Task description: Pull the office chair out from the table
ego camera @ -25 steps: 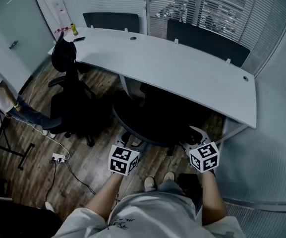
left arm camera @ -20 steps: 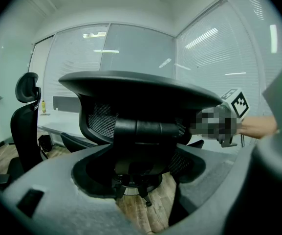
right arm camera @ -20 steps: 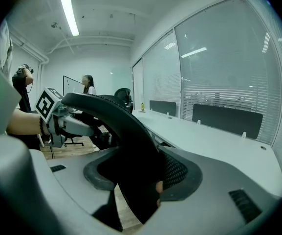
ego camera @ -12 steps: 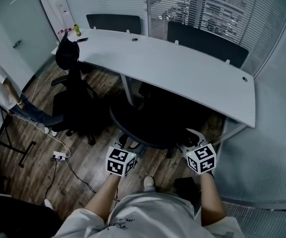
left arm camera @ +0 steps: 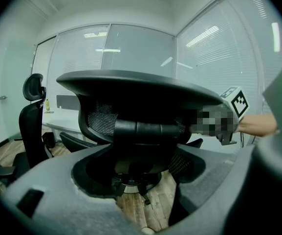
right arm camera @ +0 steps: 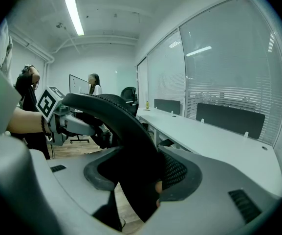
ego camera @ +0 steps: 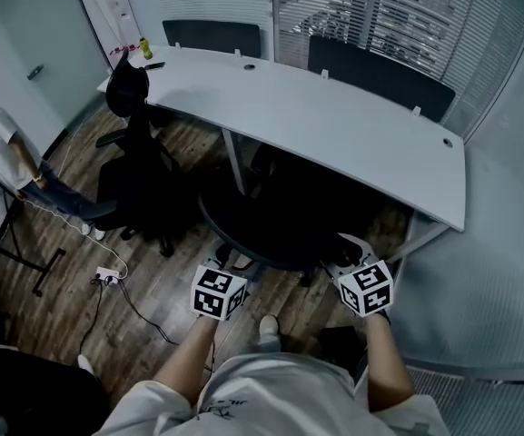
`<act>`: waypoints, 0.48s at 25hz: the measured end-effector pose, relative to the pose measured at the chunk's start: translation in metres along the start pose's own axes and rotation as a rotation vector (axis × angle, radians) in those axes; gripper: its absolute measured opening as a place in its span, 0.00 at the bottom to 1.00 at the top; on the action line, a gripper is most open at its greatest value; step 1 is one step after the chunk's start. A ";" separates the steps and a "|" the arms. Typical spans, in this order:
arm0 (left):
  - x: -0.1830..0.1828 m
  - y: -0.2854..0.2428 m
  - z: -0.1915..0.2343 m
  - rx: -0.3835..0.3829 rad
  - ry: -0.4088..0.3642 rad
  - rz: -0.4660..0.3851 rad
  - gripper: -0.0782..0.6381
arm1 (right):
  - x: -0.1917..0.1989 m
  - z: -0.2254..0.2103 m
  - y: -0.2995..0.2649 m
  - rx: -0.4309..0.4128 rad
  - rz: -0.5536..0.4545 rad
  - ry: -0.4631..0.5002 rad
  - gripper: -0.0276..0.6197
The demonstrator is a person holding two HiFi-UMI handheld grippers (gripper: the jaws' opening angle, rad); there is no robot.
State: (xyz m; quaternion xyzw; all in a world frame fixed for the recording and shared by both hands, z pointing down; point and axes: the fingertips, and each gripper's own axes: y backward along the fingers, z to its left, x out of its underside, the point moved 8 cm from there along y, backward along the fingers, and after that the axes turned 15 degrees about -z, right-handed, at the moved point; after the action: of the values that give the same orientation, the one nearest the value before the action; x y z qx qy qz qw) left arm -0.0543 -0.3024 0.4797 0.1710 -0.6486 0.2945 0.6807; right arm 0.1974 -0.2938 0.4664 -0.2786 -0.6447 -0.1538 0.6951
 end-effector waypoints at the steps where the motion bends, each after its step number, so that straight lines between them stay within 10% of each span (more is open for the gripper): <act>1: 0.000 0.002 -0.001 -0.001 0.000 0.001 0.56 | 0.000 0.002 0.002 -0.002 0.001 0.000 0.35; 12: 0.003 0.039 -0.015 -0.014 0.004 0.000 0.56 | 0.000 0.030 0.022 -0.024 -0.005 0.001 0.35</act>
State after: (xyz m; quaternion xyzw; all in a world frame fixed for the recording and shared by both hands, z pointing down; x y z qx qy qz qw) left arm -0.0668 -0.2628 0.4758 0.1658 -0.6492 0.2902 0.6832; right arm 0.1857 -0.2584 0.4624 -0.2850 -0.6432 -0.1633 0.6917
